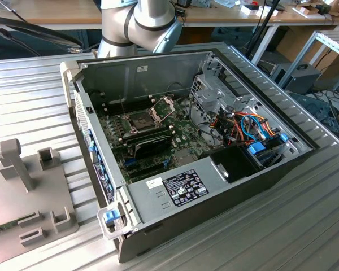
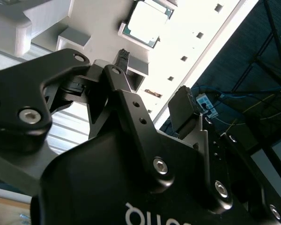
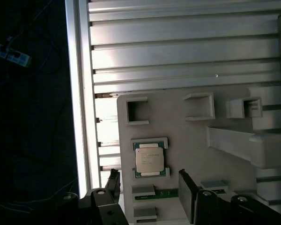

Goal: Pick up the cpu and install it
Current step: 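Pick up the cpu and move it towards the insertion slot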

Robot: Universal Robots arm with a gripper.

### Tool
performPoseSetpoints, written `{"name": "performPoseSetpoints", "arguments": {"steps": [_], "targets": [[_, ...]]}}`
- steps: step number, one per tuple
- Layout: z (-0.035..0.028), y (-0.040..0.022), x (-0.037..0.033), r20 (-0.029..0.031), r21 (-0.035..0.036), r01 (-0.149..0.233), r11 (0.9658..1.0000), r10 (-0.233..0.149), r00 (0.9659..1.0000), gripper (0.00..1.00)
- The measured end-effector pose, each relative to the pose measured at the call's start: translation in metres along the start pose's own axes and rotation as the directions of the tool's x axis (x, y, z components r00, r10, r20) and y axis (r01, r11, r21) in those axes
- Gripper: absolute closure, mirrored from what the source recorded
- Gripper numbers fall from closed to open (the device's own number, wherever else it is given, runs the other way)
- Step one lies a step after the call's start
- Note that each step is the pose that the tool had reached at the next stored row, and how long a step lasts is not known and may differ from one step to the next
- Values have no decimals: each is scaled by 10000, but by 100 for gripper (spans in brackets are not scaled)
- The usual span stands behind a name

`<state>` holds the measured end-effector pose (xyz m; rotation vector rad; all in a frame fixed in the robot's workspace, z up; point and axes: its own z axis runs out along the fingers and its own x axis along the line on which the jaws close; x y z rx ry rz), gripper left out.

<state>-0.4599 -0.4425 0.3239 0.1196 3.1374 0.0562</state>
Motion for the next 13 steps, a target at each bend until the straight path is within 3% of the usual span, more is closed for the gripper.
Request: {"name": "performPoseSetpoints", "arguments": {"steps": [13], "targets": [[2, -10, -1, 0, 0, 0, 10000, 0, 10000, 38]]}}
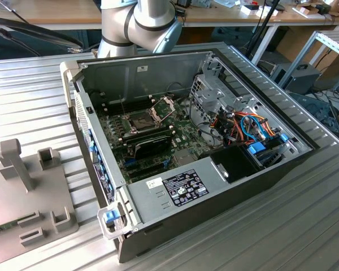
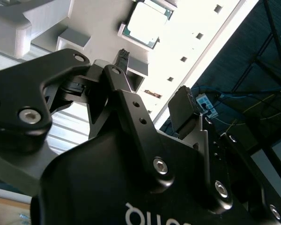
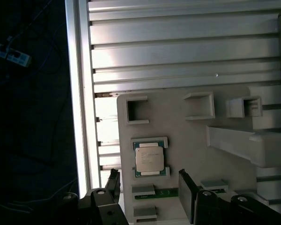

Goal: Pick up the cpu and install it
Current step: 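Pick up the cpu and move it towards the insertion slot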

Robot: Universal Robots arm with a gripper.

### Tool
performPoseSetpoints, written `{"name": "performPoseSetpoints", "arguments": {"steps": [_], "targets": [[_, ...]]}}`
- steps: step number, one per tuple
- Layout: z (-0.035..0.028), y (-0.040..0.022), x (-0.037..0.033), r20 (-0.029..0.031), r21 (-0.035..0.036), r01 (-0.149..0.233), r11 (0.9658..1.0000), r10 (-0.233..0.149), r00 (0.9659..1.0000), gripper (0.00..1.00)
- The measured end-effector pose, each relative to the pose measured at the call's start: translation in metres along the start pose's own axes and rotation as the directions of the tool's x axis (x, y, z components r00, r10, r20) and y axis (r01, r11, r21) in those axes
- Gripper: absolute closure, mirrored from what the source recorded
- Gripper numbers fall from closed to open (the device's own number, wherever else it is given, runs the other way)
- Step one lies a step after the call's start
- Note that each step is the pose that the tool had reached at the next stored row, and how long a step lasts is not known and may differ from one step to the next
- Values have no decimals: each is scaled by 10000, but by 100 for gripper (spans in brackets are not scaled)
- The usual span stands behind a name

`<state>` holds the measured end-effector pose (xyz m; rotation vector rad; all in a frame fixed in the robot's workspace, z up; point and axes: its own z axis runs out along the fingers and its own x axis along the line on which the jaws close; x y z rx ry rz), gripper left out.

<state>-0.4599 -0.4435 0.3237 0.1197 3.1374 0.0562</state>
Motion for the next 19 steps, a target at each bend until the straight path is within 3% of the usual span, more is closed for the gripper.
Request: {"name": "performPoseSetpoints", "arguments": {"steps": [5, 13, 19], "targets": [[2, -2, 0, -1, 1, 1, 10000, -1, 10000, 38], [87, -5, 0, 1, 0, 0, 10000, 0, 10000, 38], [97, -6, 0, 0, 0, 0, 10000, 0, 10000, 38]]}}
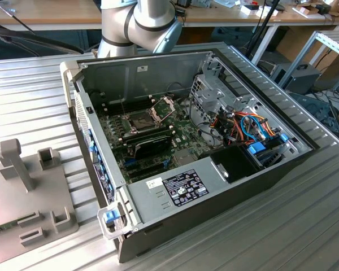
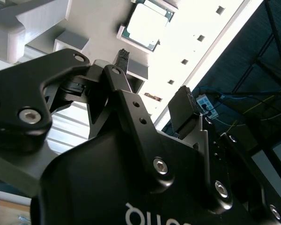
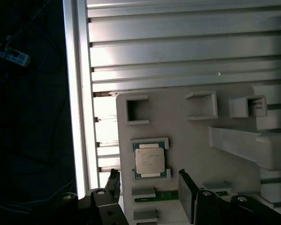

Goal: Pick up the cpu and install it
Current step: 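Pick up the cpu and move it towards the insertion slot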

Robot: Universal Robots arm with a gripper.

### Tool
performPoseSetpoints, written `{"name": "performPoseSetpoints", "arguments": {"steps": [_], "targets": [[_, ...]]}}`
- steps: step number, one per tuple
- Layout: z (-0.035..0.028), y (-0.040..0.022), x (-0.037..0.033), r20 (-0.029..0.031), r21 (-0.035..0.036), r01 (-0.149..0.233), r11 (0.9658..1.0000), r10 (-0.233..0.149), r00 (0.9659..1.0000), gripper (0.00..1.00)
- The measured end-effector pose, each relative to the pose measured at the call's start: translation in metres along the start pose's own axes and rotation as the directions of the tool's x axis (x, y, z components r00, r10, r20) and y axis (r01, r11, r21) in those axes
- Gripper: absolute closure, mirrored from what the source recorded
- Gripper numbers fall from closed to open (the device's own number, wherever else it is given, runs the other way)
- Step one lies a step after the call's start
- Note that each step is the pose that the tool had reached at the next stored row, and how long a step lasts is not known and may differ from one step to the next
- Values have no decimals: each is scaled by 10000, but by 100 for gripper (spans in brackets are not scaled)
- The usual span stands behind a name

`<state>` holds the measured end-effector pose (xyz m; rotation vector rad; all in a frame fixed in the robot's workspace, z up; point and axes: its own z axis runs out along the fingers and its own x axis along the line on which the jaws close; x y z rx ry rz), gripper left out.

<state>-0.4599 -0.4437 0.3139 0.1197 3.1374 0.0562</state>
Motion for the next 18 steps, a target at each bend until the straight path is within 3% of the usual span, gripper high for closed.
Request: {"name": "performPoseSetpoints", "arguments": {"steps": [18], "targets": [[32, -1, 0, 4, -3, 0, 10000, 0, 10000, 38]]}}
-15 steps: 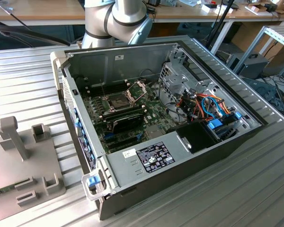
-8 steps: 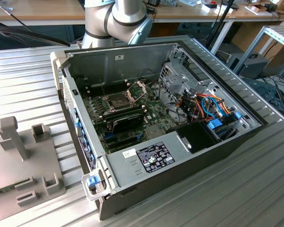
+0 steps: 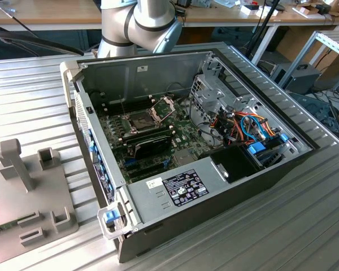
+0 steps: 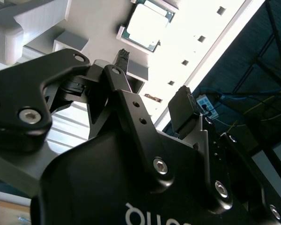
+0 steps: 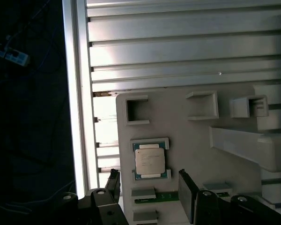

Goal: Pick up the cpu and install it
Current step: 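Pick up the cpu and move it towards the insertion slot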

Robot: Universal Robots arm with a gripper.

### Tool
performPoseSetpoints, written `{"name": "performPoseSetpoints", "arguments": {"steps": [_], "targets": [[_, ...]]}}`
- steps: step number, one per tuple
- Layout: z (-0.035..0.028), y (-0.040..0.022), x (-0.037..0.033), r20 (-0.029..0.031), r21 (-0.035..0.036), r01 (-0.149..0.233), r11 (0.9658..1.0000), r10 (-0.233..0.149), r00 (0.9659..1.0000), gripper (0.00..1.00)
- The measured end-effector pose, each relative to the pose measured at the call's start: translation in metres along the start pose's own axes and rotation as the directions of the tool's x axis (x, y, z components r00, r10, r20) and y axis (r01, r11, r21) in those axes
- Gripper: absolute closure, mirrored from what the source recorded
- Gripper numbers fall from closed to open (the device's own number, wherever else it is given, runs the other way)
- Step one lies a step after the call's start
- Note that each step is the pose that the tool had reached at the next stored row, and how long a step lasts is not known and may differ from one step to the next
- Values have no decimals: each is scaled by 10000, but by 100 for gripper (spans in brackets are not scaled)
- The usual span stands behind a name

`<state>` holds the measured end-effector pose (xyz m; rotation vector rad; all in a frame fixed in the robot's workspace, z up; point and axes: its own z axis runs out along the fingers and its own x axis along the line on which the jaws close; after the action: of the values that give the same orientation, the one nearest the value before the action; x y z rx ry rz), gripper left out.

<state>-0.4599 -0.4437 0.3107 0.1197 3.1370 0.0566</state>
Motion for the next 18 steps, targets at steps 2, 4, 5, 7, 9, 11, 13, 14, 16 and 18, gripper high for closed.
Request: {"name": "performPoseSetpoints", "arguments": {"steps": [2, 4, 5, 7, 9, 11, 13, 14, 16, 18], "targets": [[54, -2, 0, -3, 2, 0, 10000, 0, 10000, 38], [71, -3, 0, -4, 3, 1, 10000, -1, 10000, 38], [79, -3, 0, -3, 2, 0, 10000, 0, 10000, 38], [83, -3, 0, -6, 4, 0, 10000, 0, 10000, 38], [86, -3, 0, -4, 3, 0, 10000, 0, 10000, 38], [86, -4, 0, -4, 3, 0, 10000, 0, 10000, 38], [95, -4, 0, -5, 3, 0, 10000, 0, 10000, 38], [95, -4, 0, -4, 3, 0, 10000, 0, 10000, 38], [95, -4, 0, -5, 3, 0, 10000, 0, 10000, 38], [96, -4, 0, -4, 3, 0, 10000, 0, 10000, 38]]}}
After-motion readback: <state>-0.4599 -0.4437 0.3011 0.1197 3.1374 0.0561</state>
